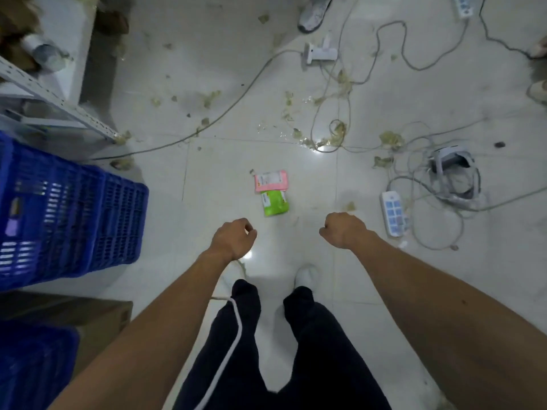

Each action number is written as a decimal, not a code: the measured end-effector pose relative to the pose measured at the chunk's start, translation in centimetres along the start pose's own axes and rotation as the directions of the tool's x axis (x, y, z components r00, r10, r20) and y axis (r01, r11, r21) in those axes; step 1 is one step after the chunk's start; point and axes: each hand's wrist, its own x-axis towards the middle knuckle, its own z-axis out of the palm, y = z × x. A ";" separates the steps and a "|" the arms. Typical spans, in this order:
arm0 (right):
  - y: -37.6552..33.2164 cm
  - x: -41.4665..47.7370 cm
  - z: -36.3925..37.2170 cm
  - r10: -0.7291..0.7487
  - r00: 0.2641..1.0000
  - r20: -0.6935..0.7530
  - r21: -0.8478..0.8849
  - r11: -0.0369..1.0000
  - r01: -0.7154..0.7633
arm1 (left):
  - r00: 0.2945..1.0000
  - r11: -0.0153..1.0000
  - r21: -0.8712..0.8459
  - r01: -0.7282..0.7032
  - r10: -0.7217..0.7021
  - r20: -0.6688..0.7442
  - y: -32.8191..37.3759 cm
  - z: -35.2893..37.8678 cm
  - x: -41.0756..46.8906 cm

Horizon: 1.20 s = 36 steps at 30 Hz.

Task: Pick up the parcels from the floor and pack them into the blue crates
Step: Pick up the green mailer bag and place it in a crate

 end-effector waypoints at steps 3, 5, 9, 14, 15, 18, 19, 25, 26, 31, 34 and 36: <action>1.4 5.5 2.3 0.021 1.000 -0.004 0.027 0.999 -0.021 | 0.998 0.993 0.113 -0.037 0.032 0.048 -0.3 3.2 5.9; 1.8 9.9 4.2 0.032 0.999 -0.010 0.041 0.999 -0.032 | 0.993 0.975 0.204 -0.091 0.075 0.087 -0.8 5.3 10.6; 2.3 19.2 9.2 0.045 0.999 -0.007 0.086 0.995 -0.044 | 0.990 0.963 0.241 -0.123 0.101 0.101 -2.1 9.4 20.2; 2.0 31.3 16.1 0.073 0.997 -0.012 0.173 0.983 -0.070 | 0.999 0.996 0.087 -0.020 0.017 0.029 -5.7 15.8 31.8; 1.9 33.7 17.4 0.072 0.997 -0.019 0.190 0.979 -0.067 | 1.000 0.999 0.048 0.003 -0.004 0.014 -6.6 17.3 33.7; 1.6 40.6 21.3 0.073 0.997 -0.027 0.224 0.972 -0.065 | 0.999 0.998 -0.034 0.053 -0.054 -0.010 -9.3 21.8 39.0; 1.7 42.7 22.4 0.073 0.997 -0.034 0.230 0.971 -0.064 | 0.997 0.996 -0.060 0.069 -0.070 -0.016 -10.0 23.3 40.6; 2.2 51.8 25.9 0.141 0.980 -0.141 0.484 0.873 -0.056 | 0.961 0.931 -0.322 0.171 -0.230 -0.152 -12.3 29.4 48.7; 2.1 52.9 26.2 0.149 0.980 -0.131 0.584 0.810 -0.046 | 0.955 0.910 -0.377 0.171 -0.248 -0.166 -12.1 30.0 49.7; 1.3 55.5 28.1 0.204 0.970 -0.130 0.763 0.645 -0.033 | 0.924 0.767 -0.607 0.209 -0.359 -0.136 -11.8 31.5 51.9; 1.2 54.6 28.8 0.258 0.960 -0.108 0.775 0.626 -0.081 | 0.902 0.691 -0.654 0.309 -0.430 -0.028 -12.6 31.9 51.2; 1.2 53.2 28.7 0.262 0.961 -0.087 0.772 0.628 -0.101 | 0.887 0.667 -0.659 0.347 -0.463 -0.002 -13.2 32.1 50.5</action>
